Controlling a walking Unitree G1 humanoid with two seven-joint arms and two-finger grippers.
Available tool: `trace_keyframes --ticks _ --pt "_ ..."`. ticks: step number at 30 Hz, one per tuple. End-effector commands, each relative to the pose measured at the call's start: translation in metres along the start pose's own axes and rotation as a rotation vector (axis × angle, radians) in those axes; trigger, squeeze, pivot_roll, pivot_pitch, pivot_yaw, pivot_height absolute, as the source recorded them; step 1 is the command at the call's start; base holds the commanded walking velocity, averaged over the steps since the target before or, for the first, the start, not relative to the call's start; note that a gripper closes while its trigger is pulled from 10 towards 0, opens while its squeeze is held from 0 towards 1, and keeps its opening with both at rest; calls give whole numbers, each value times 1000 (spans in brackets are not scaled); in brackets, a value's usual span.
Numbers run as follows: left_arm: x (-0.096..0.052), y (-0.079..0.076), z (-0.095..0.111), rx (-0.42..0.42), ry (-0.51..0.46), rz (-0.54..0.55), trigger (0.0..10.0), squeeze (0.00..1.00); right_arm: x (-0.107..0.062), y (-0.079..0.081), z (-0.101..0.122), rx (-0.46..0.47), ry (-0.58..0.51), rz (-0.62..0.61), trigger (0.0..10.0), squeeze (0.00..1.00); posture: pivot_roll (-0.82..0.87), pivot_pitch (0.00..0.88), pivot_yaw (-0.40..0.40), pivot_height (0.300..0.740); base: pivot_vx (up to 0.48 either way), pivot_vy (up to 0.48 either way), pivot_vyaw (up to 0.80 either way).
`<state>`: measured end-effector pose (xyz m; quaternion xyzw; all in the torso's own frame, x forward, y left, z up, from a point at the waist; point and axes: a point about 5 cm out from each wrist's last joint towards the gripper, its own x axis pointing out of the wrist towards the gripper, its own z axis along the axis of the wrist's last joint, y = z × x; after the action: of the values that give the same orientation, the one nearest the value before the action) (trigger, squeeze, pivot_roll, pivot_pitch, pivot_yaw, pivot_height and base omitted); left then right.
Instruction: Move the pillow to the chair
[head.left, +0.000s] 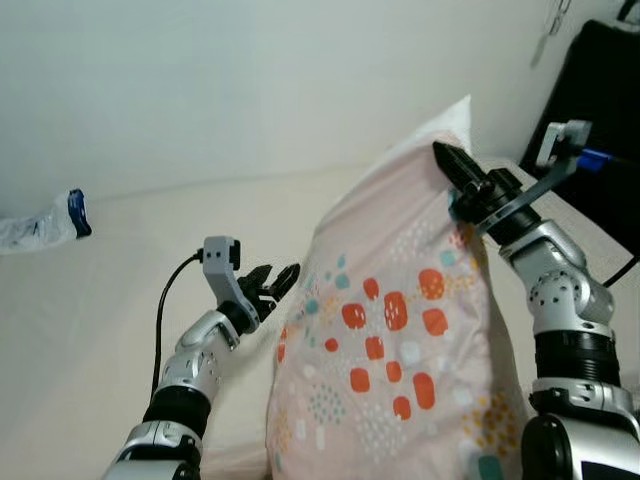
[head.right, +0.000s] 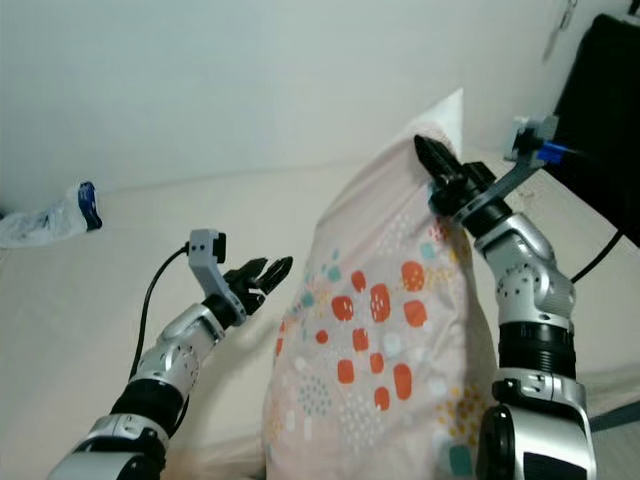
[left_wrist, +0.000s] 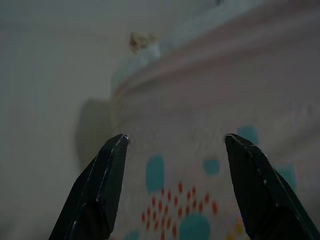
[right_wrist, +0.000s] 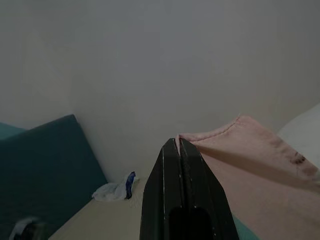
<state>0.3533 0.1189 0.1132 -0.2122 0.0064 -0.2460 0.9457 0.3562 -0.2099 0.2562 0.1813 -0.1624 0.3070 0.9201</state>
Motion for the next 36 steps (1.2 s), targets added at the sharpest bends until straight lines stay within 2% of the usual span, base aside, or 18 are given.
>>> trace_keyframes --ticks 1,4,6,9,20,21,33,36 --pt "1 4 3 41 -11 43 10000 0 5 3 9 -36 -47 20 0 0 -43 0 15 685 0 0 0" --pt "2 5 3 52 -14 61 10000 0 5 3 8 -36 -43 19 0 0 -41 0 13 690 0 0 0" --pt "0 10 2 77 -15 125 10000 0 5 4 4 -33 -33 18 0 0 -39 0 7 699 0 0 0" --pt "-3 15 -8 110 38 199 10000 0 5 4 -3 -24 -18 16 0 0 -33 0 0 712 0 0 0" --pt "-12 19 -26 119 95 262 10000 0 7 2 -16 -47 23 -27 0 0 -25 0 -12 740 0 0 0" --pt "-13 20 -31 121 127 281 10000 0 8 1 -19 -66 40 -52 10000 0 -25 0 -14 740 -390 0 0" --pt "-16 23 -34 119 126 325 10000 0 3 -6 -26 -117 74 -117 10000 0 -28 0 -13 740 -453 0 0" --pt "-17 24 -34 127 124 332 10000 0 2 -6 -27 -116 73 -122 10000 0 -30 0 -12 740 0 0 0"
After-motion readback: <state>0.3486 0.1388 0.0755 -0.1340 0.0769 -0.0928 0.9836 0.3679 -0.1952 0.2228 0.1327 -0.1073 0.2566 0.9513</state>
